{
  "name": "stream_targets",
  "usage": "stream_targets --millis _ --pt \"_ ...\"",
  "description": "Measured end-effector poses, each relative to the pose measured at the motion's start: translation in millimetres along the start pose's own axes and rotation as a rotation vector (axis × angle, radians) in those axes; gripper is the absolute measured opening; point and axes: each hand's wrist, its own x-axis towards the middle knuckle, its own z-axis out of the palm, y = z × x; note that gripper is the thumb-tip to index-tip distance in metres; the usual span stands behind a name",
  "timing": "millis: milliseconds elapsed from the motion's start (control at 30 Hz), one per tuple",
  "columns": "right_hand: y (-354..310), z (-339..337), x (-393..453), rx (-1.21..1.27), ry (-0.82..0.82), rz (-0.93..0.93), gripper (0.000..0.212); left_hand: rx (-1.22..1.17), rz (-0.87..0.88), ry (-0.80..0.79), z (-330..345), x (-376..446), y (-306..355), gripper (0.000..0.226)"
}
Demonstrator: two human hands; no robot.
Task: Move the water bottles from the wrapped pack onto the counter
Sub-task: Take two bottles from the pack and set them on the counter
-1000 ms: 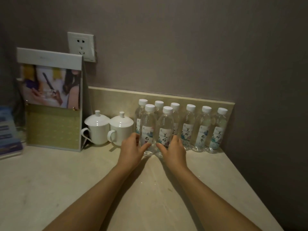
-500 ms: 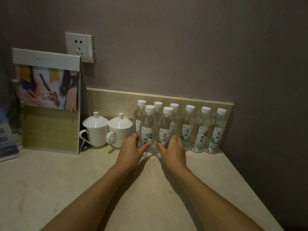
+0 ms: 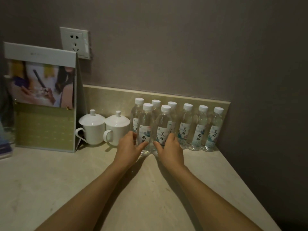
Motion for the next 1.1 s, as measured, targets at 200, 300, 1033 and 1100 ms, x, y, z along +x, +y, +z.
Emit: stream_targets --millis 200,300,1033,1100 --pt "1 4 0 -0.008 -0.02 0.02 0.063 -0.009 -0.014 0.016 3 0 -2 0.038" --pt "-1 3 1 0.006 -0.046 0.032 0.065 -0.017 -0.023 0.002 3 1 -2 0.037" --pt "1 -37 -21 0.08 -0.089 0.084 0.06 0.071 -0.141 -0.122 -29 -39 37 0.025" --pt "4 -46 -28 0.107 -0.073 0.051 0.053 0.035 -0.109 -0.124 -31 -49 53 0.023"
